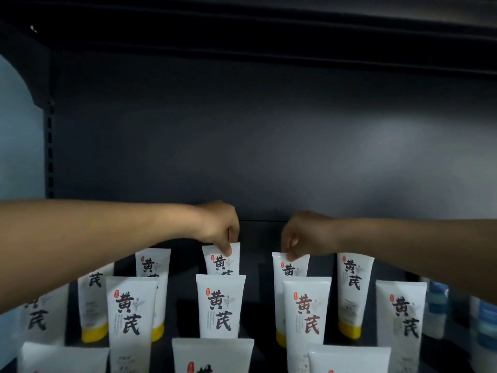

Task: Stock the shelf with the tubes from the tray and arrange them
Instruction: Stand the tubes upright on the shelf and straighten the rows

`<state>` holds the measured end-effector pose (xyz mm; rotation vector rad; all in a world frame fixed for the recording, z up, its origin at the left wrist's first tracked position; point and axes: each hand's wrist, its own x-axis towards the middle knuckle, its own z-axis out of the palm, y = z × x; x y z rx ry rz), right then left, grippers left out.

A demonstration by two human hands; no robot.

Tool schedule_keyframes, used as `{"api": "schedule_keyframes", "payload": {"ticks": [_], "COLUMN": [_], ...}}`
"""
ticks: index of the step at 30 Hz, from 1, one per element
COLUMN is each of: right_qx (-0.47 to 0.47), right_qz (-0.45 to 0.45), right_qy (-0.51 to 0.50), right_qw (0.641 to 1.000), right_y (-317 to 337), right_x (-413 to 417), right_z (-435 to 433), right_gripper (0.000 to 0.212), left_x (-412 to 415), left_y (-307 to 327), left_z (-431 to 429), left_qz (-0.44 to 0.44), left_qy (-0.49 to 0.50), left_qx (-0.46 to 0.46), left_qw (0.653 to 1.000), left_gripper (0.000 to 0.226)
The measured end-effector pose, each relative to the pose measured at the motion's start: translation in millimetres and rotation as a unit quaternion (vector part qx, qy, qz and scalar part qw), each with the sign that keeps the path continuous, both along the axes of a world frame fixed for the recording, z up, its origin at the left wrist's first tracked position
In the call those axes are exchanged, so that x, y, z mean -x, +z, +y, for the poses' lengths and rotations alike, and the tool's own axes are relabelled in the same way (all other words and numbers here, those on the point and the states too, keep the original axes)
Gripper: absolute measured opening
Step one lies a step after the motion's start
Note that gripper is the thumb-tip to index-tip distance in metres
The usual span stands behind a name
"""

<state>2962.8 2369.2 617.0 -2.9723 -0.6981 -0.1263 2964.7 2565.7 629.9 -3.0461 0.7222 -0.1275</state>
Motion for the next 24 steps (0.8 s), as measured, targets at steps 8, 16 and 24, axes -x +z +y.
{"api": "schedule_keyframes", "payload": {"ticks": [8,16,24], "right_qx": [-0.012,0.008,0.027], "right_qz": [-0.010,-0.025,-0.046], "right_qy": [-0.008,0.004,-0.002], "right_qw": [1.000,1.000,0.999], "right_y": [-5,-5,-7], "right_x": [-1,0,1], "right_z": [-3,-3,-2], "right_gripper": [0.025,0.025,0.024], "left_x": [-5,-7,-8], "left_y": [-10,-13,-15], "left_z": [-7,-1,-2], "left_qz": [0.007,-0.008,-0.023], "left_qy": [-0.006,0.000,-0.004], "left_qx": [-0.025,-0.026,-0.030], "left_qw": [1.000,1.000,0.999], "left_gripper": [0.022,0.022,0.018]}}
